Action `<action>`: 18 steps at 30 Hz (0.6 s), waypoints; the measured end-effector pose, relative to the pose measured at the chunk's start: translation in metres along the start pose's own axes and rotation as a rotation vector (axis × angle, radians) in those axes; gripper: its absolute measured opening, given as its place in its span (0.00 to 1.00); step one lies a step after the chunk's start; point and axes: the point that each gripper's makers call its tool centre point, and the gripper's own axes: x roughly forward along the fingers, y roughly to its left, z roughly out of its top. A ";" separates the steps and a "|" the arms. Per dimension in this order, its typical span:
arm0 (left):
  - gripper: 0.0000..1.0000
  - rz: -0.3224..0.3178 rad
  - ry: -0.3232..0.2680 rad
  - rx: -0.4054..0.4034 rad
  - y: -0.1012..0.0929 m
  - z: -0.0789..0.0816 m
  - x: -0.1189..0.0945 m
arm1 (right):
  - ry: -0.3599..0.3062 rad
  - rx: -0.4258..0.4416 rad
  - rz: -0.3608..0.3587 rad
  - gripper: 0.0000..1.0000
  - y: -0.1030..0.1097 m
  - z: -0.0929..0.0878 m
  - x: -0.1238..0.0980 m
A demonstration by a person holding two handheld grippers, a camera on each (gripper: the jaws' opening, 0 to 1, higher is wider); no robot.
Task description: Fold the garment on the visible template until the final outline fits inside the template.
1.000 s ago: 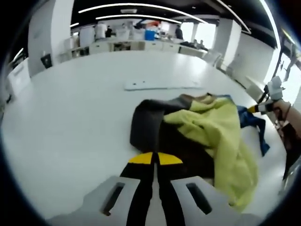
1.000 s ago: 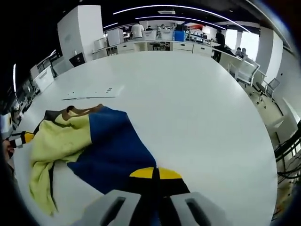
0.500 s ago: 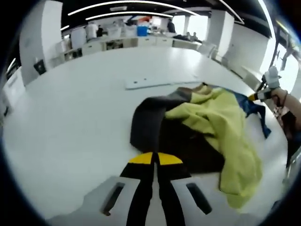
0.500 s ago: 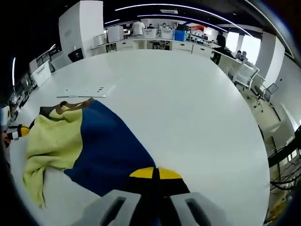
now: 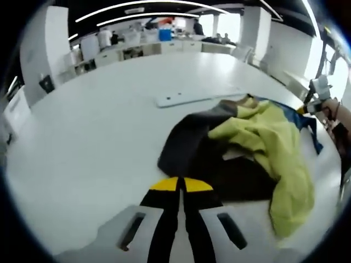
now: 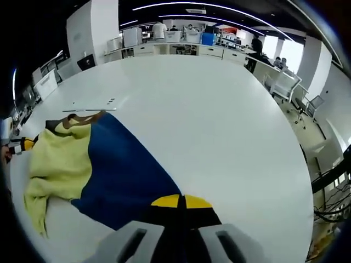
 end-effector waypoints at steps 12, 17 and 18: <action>0.00 0.054 0.001 0.034 0.020 0.004 0.006 | -0.009 0.009 -0.012 0.00 -0.007 0.003 0.003; 0.00 0.077 0.007 0.025 0.029 0.003 0.006 | -0.008 0.015 -0.020 0.00 -0.011 0.003 0.004; 0.00 0.078 0.004 0.015 0.030 0.004 0.007 | -0.008 0.025 -0.018 0.00 -0.010 0.003 0.004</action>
